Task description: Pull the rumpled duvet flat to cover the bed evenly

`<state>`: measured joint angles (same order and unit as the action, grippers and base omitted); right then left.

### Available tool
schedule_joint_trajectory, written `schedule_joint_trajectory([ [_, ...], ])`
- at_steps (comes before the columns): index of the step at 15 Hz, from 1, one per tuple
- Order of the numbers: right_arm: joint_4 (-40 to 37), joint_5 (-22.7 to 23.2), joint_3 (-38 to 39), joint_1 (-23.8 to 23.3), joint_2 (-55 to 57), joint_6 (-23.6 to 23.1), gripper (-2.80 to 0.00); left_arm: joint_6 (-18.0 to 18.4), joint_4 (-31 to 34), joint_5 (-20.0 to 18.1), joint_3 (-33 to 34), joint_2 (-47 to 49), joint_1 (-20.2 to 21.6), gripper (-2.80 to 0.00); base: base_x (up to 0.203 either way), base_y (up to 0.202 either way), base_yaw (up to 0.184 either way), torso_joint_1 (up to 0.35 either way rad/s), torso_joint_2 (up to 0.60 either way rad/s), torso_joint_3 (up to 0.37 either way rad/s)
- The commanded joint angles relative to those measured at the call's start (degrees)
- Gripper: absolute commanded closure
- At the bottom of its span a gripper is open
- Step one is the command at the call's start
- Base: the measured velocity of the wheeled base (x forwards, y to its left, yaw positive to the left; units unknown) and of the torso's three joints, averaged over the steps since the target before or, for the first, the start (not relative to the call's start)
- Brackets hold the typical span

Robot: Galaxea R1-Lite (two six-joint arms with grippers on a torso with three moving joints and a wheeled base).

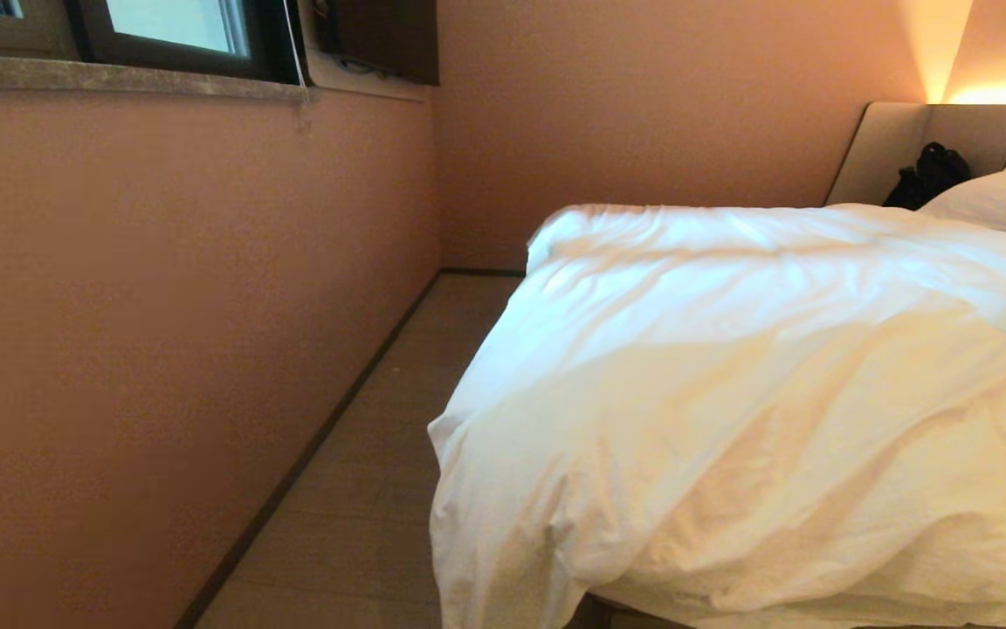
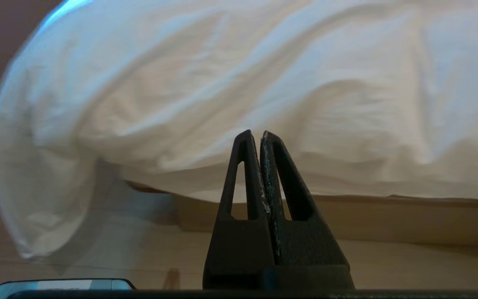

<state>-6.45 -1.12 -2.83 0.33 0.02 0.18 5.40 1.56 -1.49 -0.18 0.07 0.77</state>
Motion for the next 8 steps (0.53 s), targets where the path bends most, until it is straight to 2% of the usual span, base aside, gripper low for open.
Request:
schedule_joint_trajectory([
  [1,-0.06,-0.02,0.02,0.02,-0.02,0.0,0.0,0.05,0.02,-0.01,0.01,0.01,0.02,0.0,0.0,0.198,-0.005,-0.002,0.0,0.002],
  [8,-0.06,-0.02,-0.02,0.02,-0.02,0.0,0.0,-0.13,0.02,-0.01,0.01,0.01,0.02,0.0,0.0,0.197,-0.001,0.004,0.0,0.002],
])
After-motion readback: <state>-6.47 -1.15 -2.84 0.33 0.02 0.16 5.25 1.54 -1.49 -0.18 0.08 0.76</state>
